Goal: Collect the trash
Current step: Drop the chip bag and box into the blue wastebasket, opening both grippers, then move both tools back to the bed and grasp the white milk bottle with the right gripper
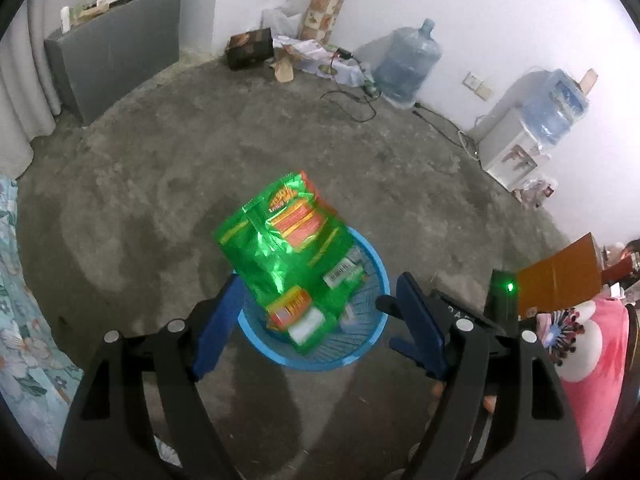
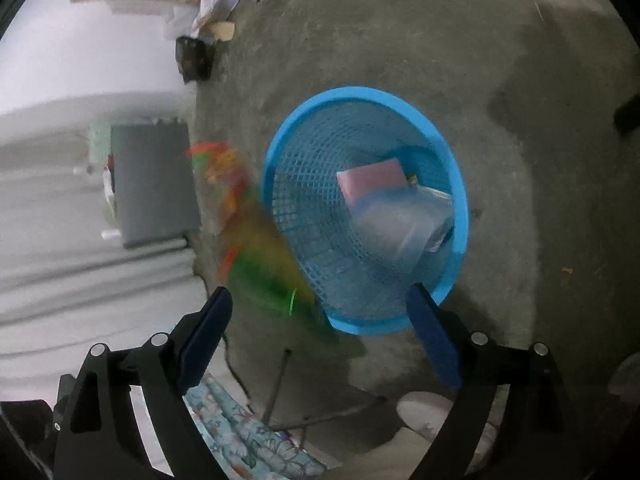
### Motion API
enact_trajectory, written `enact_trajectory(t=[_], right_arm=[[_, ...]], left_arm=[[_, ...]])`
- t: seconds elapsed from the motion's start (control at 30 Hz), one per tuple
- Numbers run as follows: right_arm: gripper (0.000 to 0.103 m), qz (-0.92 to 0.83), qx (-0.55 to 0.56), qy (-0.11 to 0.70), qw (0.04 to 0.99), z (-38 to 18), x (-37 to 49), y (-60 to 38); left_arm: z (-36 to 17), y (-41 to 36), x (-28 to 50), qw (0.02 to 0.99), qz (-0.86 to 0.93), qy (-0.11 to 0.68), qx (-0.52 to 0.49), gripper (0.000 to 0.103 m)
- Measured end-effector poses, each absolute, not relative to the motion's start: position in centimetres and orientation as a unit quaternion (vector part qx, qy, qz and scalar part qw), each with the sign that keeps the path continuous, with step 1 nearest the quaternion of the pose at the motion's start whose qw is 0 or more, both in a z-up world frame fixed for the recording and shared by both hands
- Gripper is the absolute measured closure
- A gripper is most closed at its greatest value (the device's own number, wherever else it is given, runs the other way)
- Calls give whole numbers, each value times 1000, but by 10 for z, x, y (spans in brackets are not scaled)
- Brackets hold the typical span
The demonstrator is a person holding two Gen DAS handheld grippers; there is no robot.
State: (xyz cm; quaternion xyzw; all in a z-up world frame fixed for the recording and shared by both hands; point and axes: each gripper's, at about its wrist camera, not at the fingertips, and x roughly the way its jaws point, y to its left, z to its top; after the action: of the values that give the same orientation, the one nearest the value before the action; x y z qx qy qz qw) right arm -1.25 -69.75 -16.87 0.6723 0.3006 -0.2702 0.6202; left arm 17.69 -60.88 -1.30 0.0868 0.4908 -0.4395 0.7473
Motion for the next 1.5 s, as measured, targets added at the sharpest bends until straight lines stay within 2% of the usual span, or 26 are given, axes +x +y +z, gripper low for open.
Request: enact_trajectory(t=[0.17,0.37,0.43,0.53,0.6,0.7,0.87,0.97,1.1,1.27,1.33,1.4,1.5], right_arm=[[17,-276,651,280,650,-145,-28,-694],[17,-268,571,290,720,-94,-25,-686],[20,-258,527,314,747,-82,-8,-678],[29,-241,475,364,764,-81,21,-665],[45,-230,452,398,764,-98,46,-661],[59,-228,449,430,749,-137,82,-665],[68,-265,388,508,722,-215,144,-682],[75,-279,371,591,661,-279,160,-700],[77,-302,390,659,567,-338,151,-719],[78,-318,409,648,558,-333,145,-729],[72,-327,399,640,569,-317,138,-727],[53,-324,421,613,585,-296,124,-721],[49,-317,427,577,620,-261,106,-710]], left_arm=[[18,-596,167,748,-457,472,92,28],[97,-554,139,758,-486,415,133,28],[125,-531,130,769,-481,390,159,26],[164,-482,117,788,-459,359,201,25],[186,-436,111,807,-438,334,212,23],[212,-363,107,834,-404,316,202,22],[235,-239,108,890,-301,299,170,22],[237,-167,108,923,-197,289,162,22],[233,-89,110,938,-88,308,131,22],[224,-18,121,942,-13,330,61,22],[220,3,124,942,-16,334,18,22],[214,17,120,943,-17,333,-5,22],[200,26,119,942,-15,335,-8,22]])
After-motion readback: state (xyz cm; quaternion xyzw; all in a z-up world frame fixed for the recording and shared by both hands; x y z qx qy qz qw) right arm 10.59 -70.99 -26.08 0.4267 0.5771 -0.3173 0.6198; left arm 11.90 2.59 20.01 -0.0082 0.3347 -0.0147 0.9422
